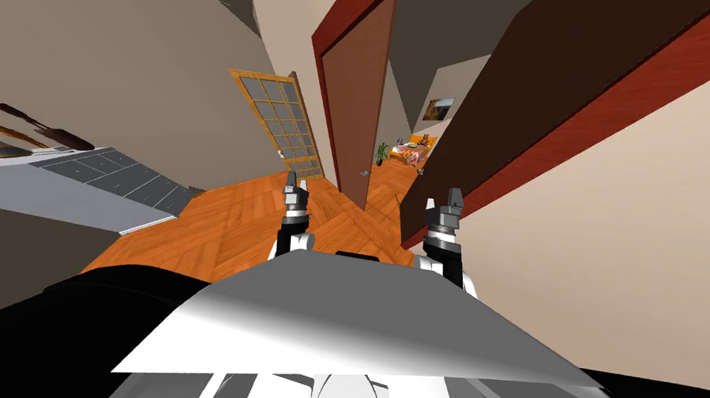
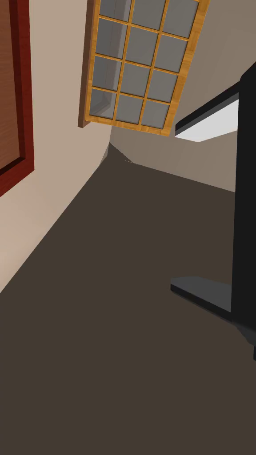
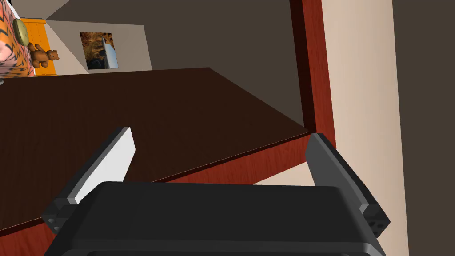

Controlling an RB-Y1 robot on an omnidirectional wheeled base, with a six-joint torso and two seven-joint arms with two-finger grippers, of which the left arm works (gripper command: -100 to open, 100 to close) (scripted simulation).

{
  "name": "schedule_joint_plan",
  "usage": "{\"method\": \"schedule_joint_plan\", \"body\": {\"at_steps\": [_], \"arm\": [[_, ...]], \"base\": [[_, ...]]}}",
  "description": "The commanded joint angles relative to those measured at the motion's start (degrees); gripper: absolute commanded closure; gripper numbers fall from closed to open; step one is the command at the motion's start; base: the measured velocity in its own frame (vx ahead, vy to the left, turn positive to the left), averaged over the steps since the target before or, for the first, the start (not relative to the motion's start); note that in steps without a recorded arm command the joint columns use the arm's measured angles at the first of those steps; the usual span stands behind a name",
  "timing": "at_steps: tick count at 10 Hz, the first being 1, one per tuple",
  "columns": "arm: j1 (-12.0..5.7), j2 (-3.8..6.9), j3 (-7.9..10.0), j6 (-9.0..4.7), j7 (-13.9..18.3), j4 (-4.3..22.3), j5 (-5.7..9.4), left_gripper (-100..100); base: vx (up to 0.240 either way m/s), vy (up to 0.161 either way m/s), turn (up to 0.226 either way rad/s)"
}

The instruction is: Push the door open

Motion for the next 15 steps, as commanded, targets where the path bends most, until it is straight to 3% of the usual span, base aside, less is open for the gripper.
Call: {"method": "schedule_joint_plan", "body": {"at_steps": [1, 6, 15], "arm": [[-0.67, 0.61, -0.41, -0.42, 0.4, 1.7, -0.17, -100], [-3.13, 2.36, -1.9, -1.95, 1.7, 7.9, -0.8, -100], [-7.38, 4.49, -4.48, -4.61, 4.0, 18.7, -1.9, -100]], "base": [[0.113, -0.072, -0.021], [0.122, 0.046, -0.024], [0.098, 0.031, -0.024]]}}
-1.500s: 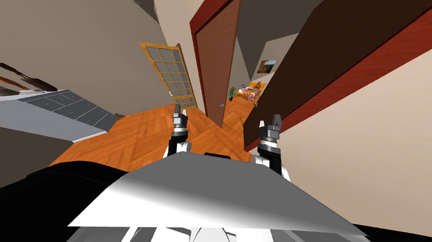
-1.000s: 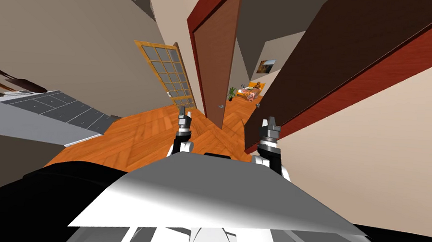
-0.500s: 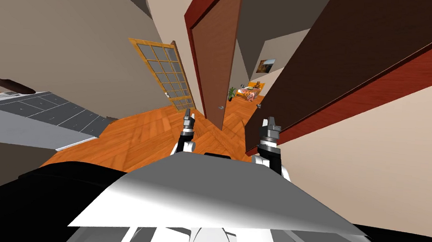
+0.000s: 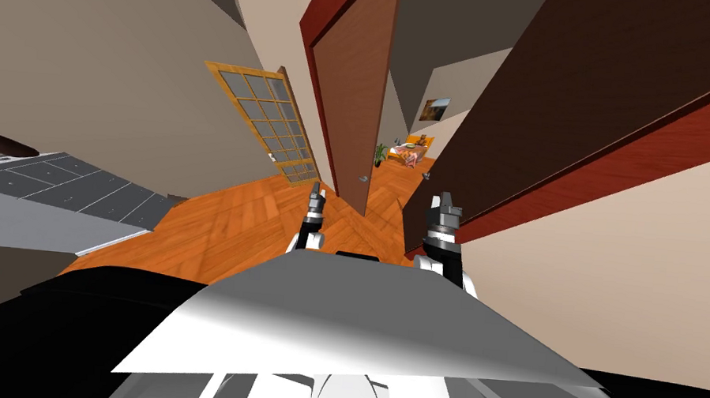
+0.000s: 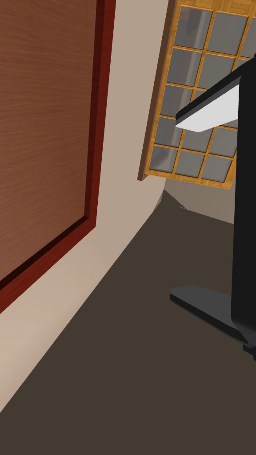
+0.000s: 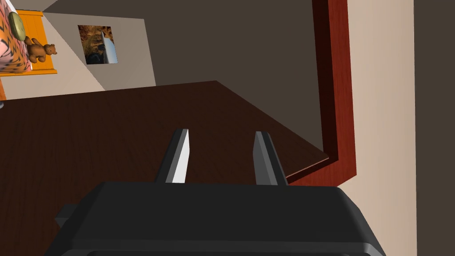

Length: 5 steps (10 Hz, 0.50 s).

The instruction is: Push the door open

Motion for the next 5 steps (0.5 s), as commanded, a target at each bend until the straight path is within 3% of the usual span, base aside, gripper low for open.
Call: {"method": "schedule_joint_plan", "body": {"at_steps": [1, 5], "arm": [[-0.82, 0.32, -0.6, -0.6, 0.5, 2.2, -0.25, -100], [-3.15, 1.11, -2.01, -2.05, 1.8, 8.1, -0.85, -100]], "base": [[0.107, 0.027, -0.025], [0.095, 0.033, -0.027]]}}
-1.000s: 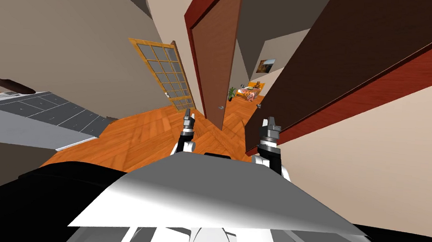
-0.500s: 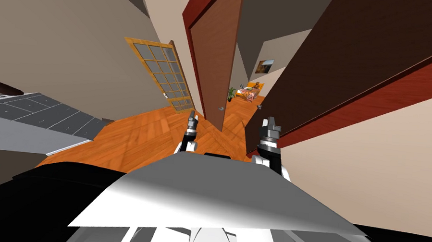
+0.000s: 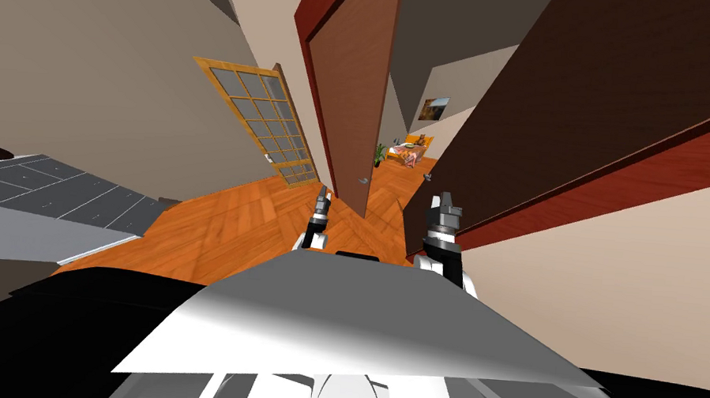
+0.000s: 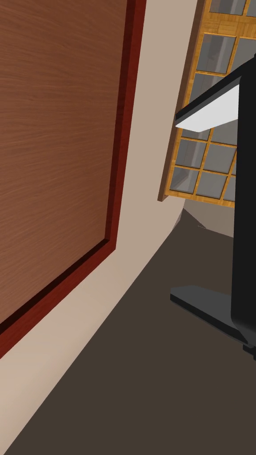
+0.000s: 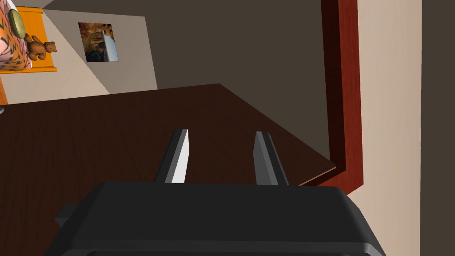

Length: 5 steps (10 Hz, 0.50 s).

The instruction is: Push the door open

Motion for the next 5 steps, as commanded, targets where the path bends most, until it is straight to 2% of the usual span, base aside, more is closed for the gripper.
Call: {"method": "schedule_joint_plan", "body": {"at_steps": [1, 5], "arm": [[-1.17, 0.42, -0.48, -0.58, 0.6, 2.6, -0.19, -100], [-3.69, 1.02, -2.01, -2.15, 2.0, 8.8, -0.84, -100]], "base": [[0.101, 0.041, -0.028], [0.096, 0.038, -0.031]]}}
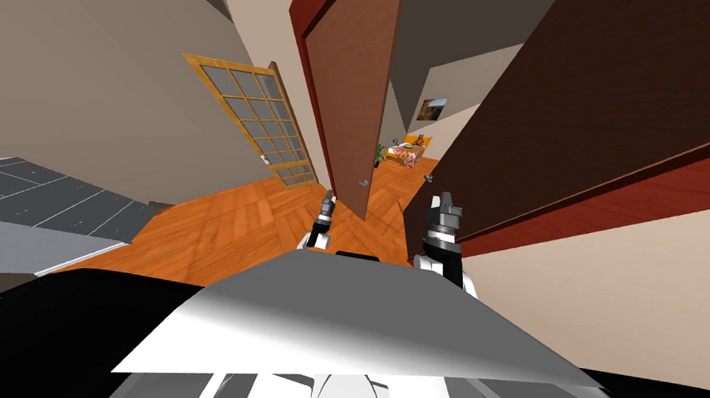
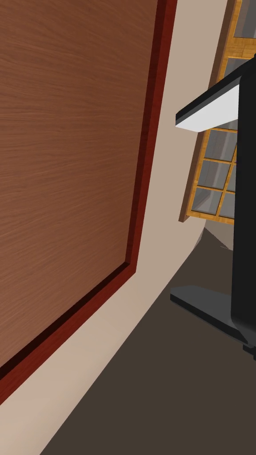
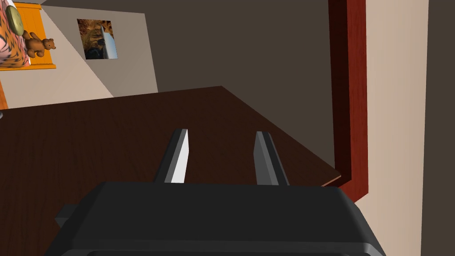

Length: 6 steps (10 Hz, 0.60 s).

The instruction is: Push the door open

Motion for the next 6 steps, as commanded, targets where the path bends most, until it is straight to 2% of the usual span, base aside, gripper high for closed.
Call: {"method": "schedule_joint_plan", "body": {"at_steps": [1, 2, 6], "arm": [[-1.34, 0.17, -0.58, -0.77, 0.5, 2.9, -0.27, -100], [-1.34, 0.17, -0.58, -0.77, 0.5, 3.2, -0.27, -100], [-3.97, 0.56, -2.18, -2.41, 2.0, 9.8, -0.95, -100]], "base": [[0.083, 0.053, -0.028], [0.065, 0.036, -0.014], [0.08, 0.037, -0.031]]}}
